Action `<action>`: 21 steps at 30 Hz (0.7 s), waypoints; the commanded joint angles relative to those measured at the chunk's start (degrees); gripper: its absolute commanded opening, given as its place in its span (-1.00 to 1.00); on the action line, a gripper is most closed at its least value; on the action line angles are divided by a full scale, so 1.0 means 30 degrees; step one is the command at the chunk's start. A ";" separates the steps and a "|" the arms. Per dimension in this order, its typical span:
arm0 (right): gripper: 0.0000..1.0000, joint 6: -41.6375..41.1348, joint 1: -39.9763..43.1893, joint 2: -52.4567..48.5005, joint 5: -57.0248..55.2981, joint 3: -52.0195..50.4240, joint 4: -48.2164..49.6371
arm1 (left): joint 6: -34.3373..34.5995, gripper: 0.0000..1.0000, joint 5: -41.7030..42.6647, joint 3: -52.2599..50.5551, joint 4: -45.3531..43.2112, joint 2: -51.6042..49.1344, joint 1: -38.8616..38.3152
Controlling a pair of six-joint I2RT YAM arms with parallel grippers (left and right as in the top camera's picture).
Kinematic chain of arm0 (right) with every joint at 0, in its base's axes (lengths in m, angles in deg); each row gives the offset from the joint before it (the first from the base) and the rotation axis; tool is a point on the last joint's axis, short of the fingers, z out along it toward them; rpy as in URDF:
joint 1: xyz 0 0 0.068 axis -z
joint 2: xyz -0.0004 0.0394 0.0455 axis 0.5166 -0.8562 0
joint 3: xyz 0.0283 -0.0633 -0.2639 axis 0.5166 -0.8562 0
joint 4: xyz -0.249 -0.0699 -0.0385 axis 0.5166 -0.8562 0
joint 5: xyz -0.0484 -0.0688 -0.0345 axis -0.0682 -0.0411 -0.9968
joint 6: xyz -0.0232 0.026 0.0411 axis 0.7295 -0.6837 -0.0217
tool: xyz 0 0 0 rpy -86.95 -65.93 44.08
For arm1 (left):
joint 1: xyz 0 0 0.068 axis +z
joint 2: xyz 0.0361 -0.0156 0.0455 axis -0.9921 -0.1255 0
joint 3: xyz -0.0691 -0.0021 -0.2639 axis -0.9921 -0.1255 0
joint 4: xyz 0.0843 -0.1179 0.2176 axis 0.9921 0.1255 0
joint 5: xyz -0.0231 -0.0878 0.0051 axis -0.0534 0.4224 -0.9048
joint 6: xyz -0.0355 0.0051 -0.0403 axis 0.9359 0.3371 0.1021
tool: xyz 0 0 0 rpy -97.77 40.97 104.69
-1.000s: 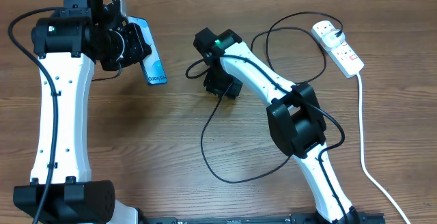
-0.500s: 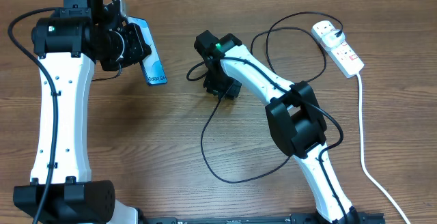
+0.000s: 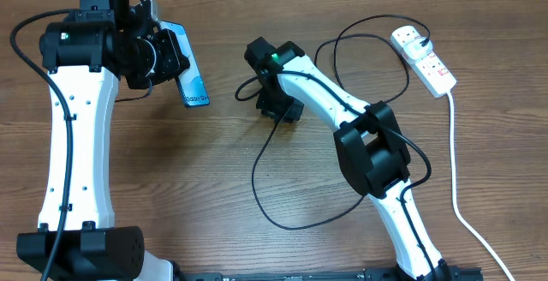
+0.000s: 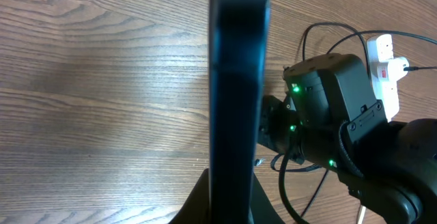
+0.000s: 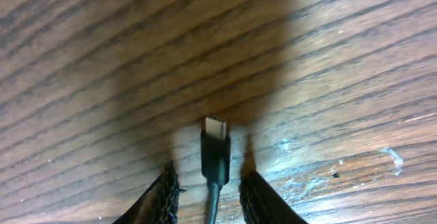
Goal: Plug charger to phone and switch on socket
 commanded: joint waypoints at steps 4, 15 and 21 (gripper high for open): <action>-0.49 0.0692 0.0328 -0.0248 -0.1056 -0.0583 -0.0087 | 0.0102 -0.92 0.0087 0.0117 -0.0058 0.0189 -0.0022; -0.59 0.0736 0.0328 -0.0248 -0.0423 -0.0590 -0.0299 | 0.0102 -0.92 0.0095 0.0117 0.0015 0.0182 -0.0022; -0.65 0.0729 0.0328 -0.0248 -0.0015 -0.0605 -0.0299 | 0.0102 -0.92 0.0087 0.0117 0.0066 0.0182 -0.0022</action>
